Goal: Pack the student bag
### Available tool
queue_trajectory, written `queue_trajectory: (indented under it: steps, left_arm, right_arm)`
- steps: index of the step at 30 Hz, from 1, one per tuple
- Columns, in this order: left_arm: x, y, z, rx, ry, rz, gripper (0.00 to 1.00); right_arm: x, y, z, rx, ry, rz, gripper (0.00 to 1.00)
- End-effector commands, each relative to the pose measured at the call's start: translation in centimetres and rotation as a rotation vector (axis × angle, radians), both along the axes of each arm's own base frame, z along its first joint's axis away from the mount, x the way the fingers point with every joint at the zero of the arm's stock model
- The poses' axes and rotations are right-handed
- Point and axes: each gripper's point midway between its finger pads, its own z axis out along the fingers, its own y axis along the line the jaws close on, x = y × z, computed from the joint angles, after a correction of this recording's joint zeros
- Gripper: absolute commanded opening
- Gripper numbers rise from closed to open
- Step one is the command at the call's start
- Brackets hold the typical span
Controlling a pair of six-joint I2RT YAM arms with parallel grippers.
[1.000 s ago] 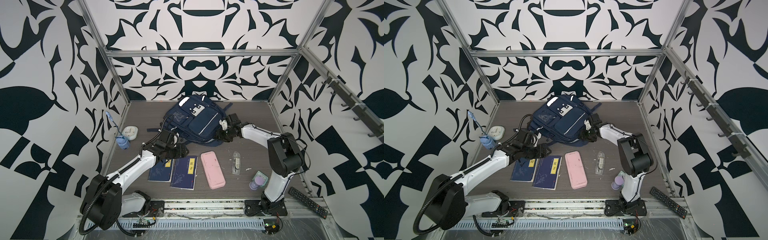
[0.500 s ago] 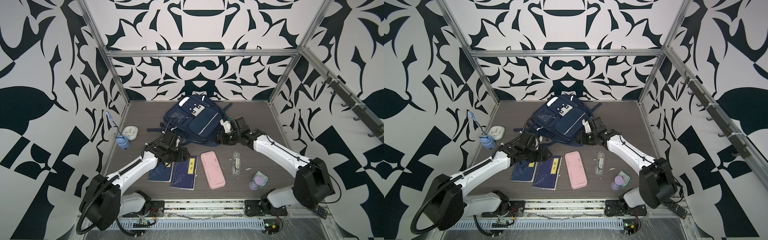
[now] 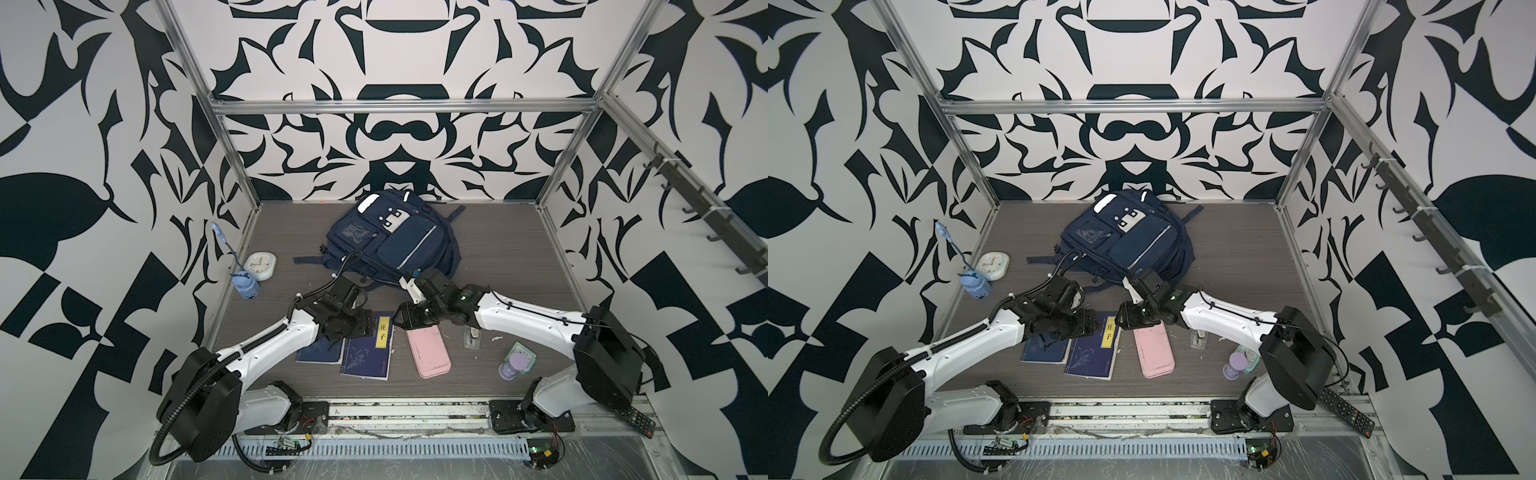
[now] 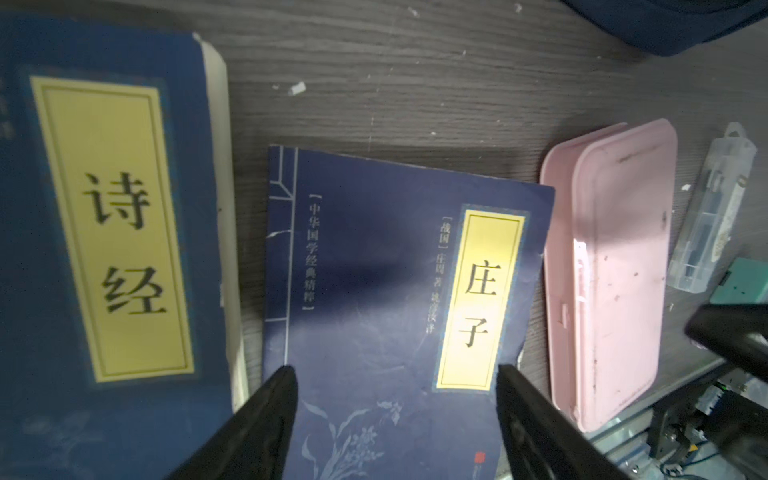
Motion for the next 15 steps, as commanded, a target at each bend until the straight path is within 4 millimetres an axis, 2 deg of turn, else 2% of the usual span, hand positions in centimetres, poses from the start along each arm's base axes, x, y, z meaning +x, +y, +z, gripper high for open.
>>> queue_trajectory:
  steps: [1,3,5,15]
  left_arm:
    - [-0.7,0.5,-1.5,0.019,0.037,0.015,0.76]
    - [-0.8,0.5,-1.9,0.016,0.04,0.017,0.76]
    - [-1.0,0.7,-3.2,0.043,0.074,0.017,0.76]
    - [-1.1,1.5,-4.4,0.103,0.084,0.008,0.76]
  right_arm:
    - [-0.4,1.0,-0.8,0.0,0.009,-0.011,0.44]
    - [-0.7,1.0,-1.9,-0.024,0.028,-0.018,0.44]
    - [-1.0,1.1,-2.9,-0.033,0.056,-0.024,0.44]
    - [-1.6,1.6,-5.9,-0.088,0.112,-0.021,0.45]
